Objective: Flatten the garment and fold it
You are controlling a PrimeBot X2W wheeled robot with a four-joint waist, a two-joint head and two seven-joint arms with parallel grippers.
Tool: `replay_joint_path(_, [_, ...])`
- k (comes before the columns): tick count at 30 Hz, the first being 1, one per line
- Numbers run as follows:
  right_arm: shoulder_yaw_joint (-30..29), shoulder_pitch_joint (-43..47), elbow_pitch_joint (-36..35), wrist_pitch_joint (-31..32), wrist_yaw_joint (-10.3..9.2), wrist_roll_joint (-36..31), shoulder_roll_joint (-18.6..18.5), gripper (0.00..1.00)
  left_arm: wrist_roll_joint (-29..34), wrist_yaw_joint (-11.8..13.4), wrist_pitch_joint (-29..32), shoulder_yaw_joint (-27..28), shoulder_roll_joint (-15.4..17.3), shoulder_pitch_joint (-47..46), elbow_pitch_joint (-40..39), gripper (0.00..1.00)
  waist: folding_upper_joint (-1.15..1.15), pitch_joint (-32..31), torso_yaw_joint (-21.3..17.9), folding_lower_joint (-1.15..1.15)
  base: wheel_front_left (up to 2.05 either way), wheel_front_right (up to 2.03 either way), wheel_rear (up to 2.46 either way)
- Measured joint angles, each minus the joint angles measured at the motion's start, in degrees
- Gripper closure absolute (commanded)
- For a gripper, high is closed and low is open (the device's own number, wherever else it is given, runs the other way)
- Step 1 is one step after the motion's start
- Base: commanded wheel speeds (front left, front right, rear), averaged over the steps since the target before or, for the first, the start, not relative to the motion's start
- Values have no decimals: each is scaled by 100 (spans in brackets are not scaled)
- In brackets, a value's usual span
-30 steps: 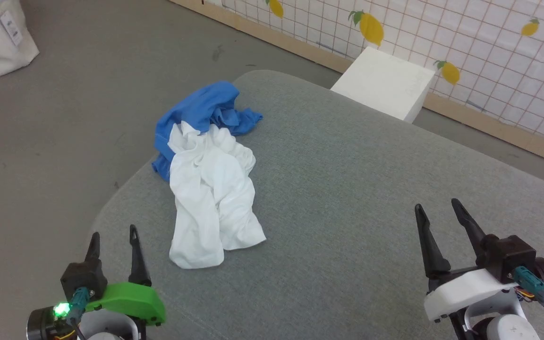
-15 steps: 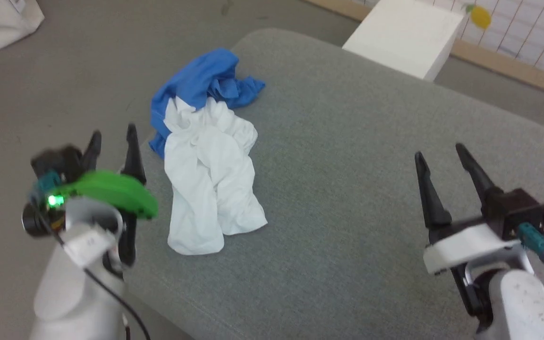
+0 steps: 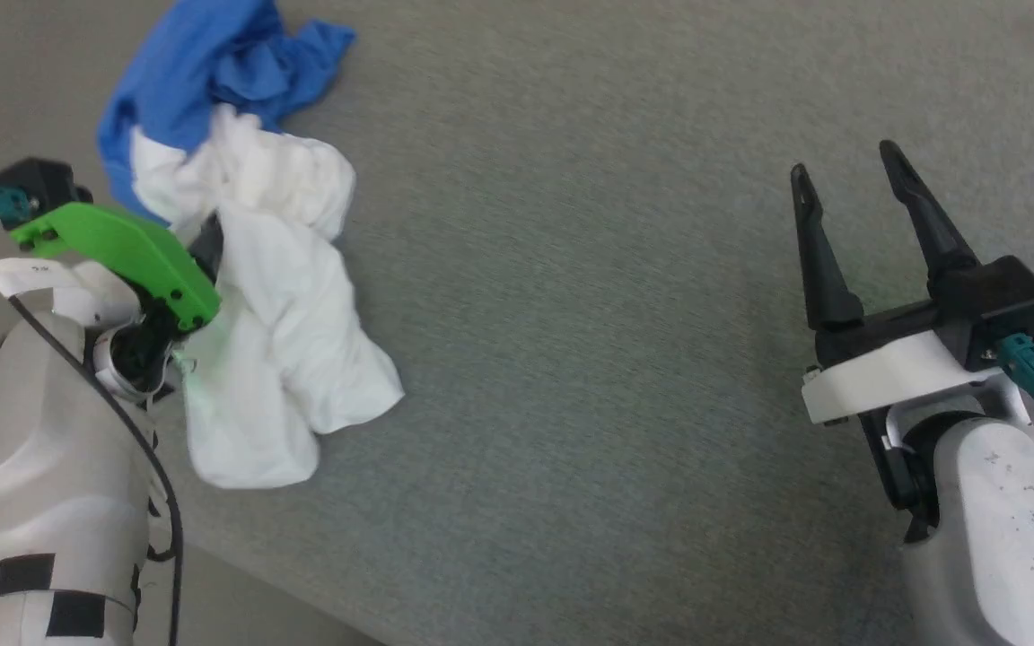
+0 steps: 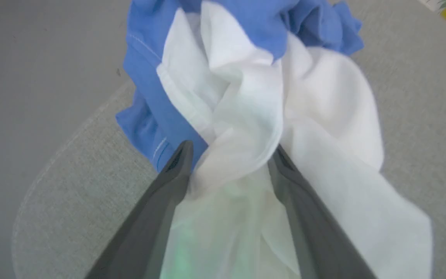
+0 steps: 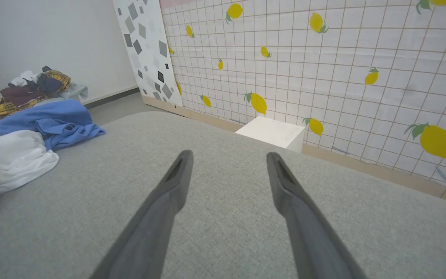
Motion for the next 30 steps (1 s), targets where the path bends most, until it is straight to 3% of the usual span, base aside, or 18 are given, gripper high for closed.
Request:
replay_joint_path(3, [-25,-31,40,-68,0,2,0,0,-254,26,557,88,44,16,374,0,0,260,-240,0,0,0,0])
replay_joint_path(9, [-125,-33,221,-218,0,53,-2,0,-566,-68,1124,311,491,15,431,0,1,561,-702,-1,0,0,0])
replay_joint_path(10, [-132,-32,250,-242,0,80,-1,0,-579,-103,1178,318,564,16,409,37,1,576,-767,-1,0,0,0])
replay_joint_path(11, [-135,-32,286,-283,0,122,1,0,-580,-130,1192,316,625,29,377,57,1,574,-823,-1,0,0,0])
replay_joint_path(12, [-131,-30,315,-327,0,157,0,0,-572,-135,1147,315,665,46,343,100,1,551,-851,-1,0,0,0])
replay_joint_path(19, [-151,207,760,-579,0,468,-1,0,149,-234,-552,13,742,348,-126,100,1,97,-1022,0,0,0,0])
replay_joint_path(23, [-218,482,979,-712,0,691,0,0,789,-218,-1558,-197,1095,304,-631,100,0,-347,-1077,0,0,0,0])
replay_joint_path(30, [-466,1062,1165,-831,0,935,-1,0,1541,-177,-2165,-722,1288,-59,-1639,100,1,-1292,-1131,-1,0,0,0])
